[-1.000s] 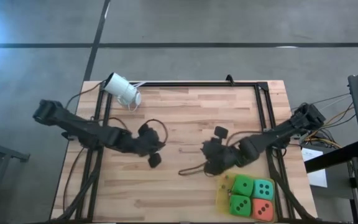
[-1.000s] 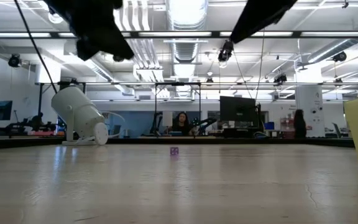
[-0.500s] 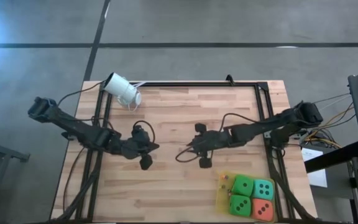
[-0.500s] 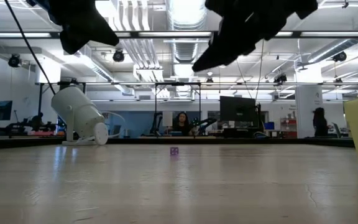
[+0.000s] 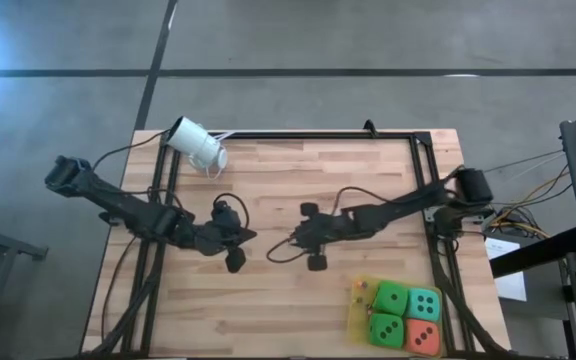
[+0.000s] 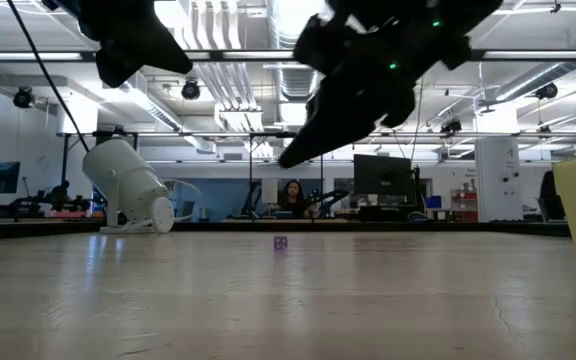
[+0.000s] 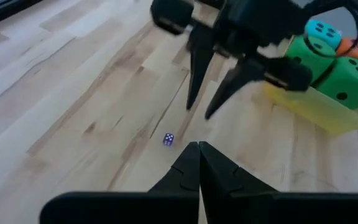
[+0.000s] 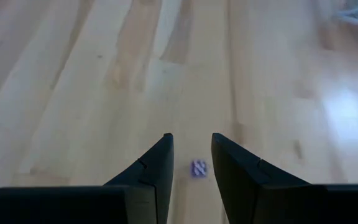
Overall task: Pick & Place Dice
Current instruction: Put the small purple die into the yellow bin
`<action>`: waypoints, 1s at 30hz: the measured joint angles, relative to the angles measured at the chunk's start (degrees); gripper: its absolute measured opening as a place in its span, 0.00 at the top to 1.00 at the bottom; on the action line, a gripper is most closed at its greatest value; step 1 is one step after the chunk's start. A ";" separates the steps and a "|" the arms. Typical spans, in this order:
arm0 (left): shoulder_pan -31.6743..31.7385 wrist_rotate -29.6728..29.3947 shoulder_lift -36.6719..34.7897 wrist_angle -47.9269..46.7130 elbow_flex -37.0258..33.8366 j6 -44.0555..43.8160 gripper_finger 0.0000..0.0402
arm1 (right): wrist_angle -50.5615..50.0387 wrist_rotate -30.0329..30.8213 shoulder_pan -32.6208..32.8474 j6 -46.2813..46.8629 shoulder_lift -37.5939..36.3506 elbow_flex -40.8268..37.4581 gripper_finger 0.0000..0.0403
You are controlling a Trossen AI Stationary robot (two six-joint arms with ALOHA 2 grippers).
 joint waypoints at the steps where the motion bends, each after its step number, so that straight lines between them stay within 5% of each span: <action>1: 0.00 -0.03 0.00 -0.22 0.00 0.00 0.99 | 0.29 -0.97 -0.20 -0.22 1.55 1.22 0.74; 6: 0.00 -0.07 0.00 -0.25 -0.02 0.00 0.99 | -1.25 -7.18 -1.03 -0.79 8.82 7.44 0.74; 13: 0.00 -0.06 0.00 -0.84 -0.09 -0.02 0.99 | -9.53 -7.04 -1.69 -1.11 15.17 13.91 0.74; 30: 0.00 -0.03 0.00 -0.90 -0.13 -0.44 0.99 | -11.77 -4.80 -3.62 0.85 15.68 13.21 0.74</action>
